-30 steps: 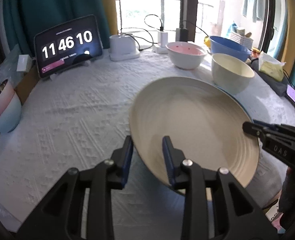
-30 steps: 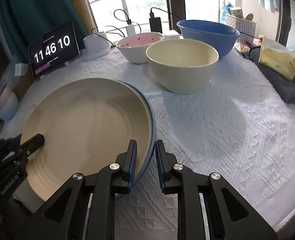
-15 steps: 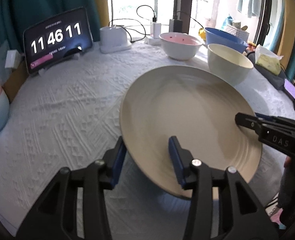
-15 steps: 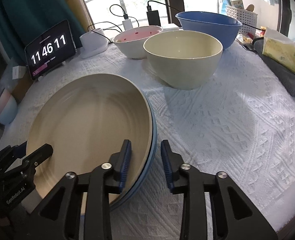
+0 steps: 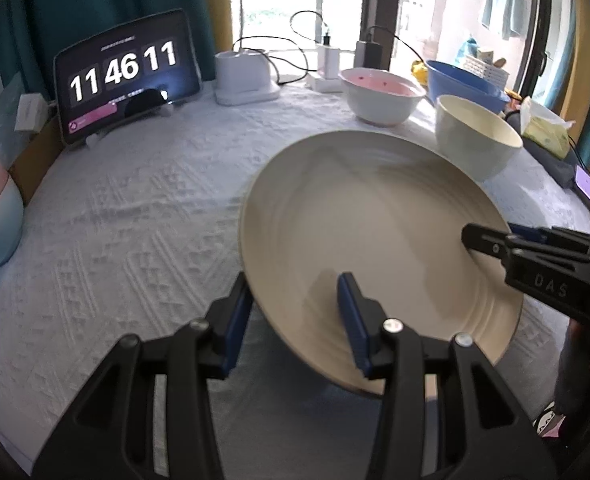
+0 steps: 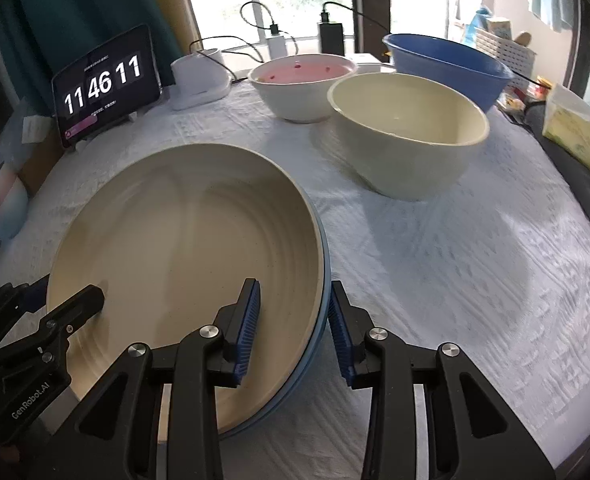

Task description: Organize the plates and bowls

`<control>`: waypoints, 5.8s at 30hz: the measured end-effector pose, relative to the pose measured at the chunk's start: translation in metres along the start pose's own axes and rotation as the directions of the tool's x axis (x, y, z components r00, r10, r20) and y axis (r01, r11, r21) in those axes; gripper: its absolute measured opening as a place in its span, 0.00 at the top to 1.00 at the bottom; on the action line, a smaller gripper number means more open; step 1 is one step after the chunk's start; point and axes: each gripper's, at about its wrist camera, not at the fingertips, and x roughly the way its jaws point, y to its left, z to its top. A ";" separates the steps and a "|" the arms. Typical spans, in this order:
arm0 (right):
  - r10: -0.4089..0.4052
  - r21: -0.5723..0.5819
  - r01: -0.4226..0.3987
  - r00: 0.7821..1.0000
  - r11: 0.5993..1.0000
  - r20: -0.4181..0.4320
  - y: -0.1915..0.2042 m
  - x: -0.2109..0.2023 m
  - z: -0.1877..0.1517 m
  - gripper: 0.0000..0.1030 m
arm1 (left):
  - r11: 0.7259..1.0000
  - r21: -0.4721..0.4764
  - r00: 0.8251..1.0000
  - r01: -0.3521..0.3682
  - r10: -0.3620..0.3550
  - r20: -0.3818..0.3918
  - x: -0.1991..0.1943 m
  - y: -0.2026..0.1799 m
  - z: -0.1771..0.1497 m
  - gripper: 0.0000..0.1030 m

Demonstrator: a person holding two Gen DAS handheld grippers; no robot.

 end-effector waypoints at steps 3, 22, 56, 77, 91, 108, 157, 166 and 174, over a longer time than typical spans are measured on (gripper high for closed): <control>0.009 -0.015 -0.009 1.000 1.000 -0.007 0.009 0.005 0.006 0.64 | 1.000 -0.020 1.000 -0.002 0.002 -0.004 0.000 0.012 0.001 0.56; 0.051 -0.071 -0.052 0.999 0.996 -0.008 0.035 0.013 0.020 0.64 | 0.990 -0.094 0.995 -0.103 0.103 -0.003 -0.015 0.050 0.005 0.55; 0.066 -0.016 -0.064 0.983 0.998 0.169 -0.057 -0.057 0.030 0.63 | 0.999 -0.042 0.988 -0.001 0.007 0.153 -0.053 -0.052 0.057 0.41; 0.016 0.043 -0.026 0.977 0.999 0.211 -0.133 -0.067 0.045 0.63 | 0.994 0.053 0.982 0.097 -0.104 0.156 -0.032 -0.122 0.097 0.41; -0.011 0.079 -0.010 0.967 0.997 0.256 -0.169 -0.069 0.066 0.63 | 0.986 0.114 0.972 0.120 -0.140 0.189 -0.017 -0.154 0.129 0.41; -0.034 0.085 0.011 0.959 0.996 0.282 -0.203 -0.057 0.101 0.63 | 0.979 0.129 0.960 0.158 -0.183 0.212 0.014 -0.179 0.171 0.41; -0.021 0.186 -0.017 0.979 0.982 0.203 -0.250 0.051 0.159 0.70 | 0.986 0.074 0.988 0.149 -0.146 -0.044 0.150 -0.227 0.242 0.64; -0.040 0.177 0.002 0.976 0.984 0.213 -0.249 0.044 0.158 0.77 | 0.982 0.101 0.987 0.159 -0.160 0.000 0.137 -0.232 0.241 0.70; -0.057 0.173 0.015 0.969 0.985 0.239 -0.249 0.026 0.159 0.77 | 0.979 0.109 0.984 0.172 -0.176 0.031 0.120 -0.231 0.240 0.70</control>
